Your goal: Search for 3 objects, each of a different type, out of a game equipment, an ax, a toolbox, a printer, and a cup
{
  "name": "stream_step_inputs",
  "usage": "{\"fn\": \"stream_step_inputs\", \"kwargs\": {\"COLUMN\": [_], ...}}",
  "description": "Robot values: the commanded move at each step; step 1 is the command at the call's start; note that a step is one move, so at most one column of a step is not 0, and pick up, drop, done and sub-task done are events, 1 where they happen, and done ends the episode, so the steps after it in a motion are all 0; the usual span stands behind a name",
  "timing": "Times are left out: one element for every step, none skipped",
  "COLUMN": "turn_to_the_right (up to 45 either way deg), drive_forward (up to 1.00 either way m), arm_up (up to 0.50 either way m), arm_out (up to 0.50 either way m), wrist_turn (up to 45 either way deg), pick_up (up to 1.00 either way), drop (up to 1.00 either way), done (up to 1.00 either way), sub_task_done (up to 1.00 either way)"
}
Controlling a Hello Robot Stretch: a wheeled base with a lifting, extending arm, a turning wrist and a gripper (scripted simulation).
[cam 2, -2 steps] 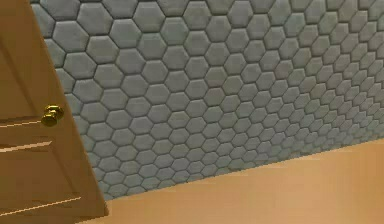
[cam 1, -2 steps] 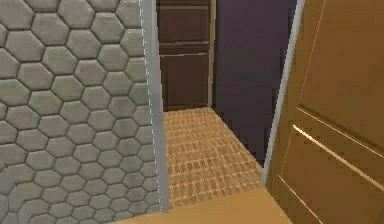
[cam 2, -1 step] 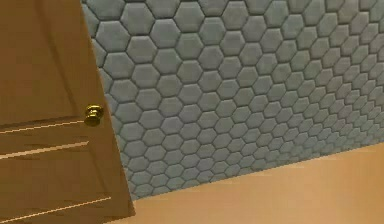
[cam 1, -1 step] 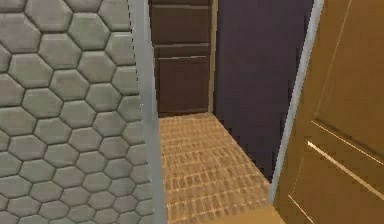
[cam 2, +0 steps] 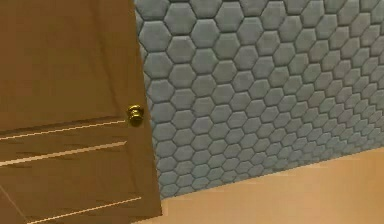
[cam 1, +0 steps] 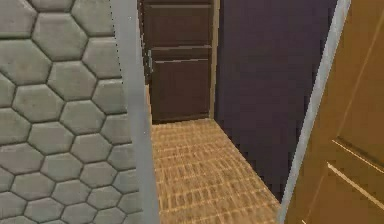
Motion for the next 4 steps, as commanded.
{"fn": "stream_step_inputs", "kwargs": {"turn_to_the_right": [21.0,0.0,-27.0,0.0], "drive_forward": [0.00,0.95,0.00,0.25], "arm_up": [0.00,0.00,0.00,0.00], "arm_out": [0.00,0.00,0.00,0.00], "wrist_turn": [0.0,0.0,0.0,0.0], "pick_up": [0.00,0.00,0.00,0.00], "drop": [0.00,0.00,0.00,0.00], "done": [0.00,0.00,0.00,0.00], "sub_task_done": [0.00,0.00,0.00,0.00]}}
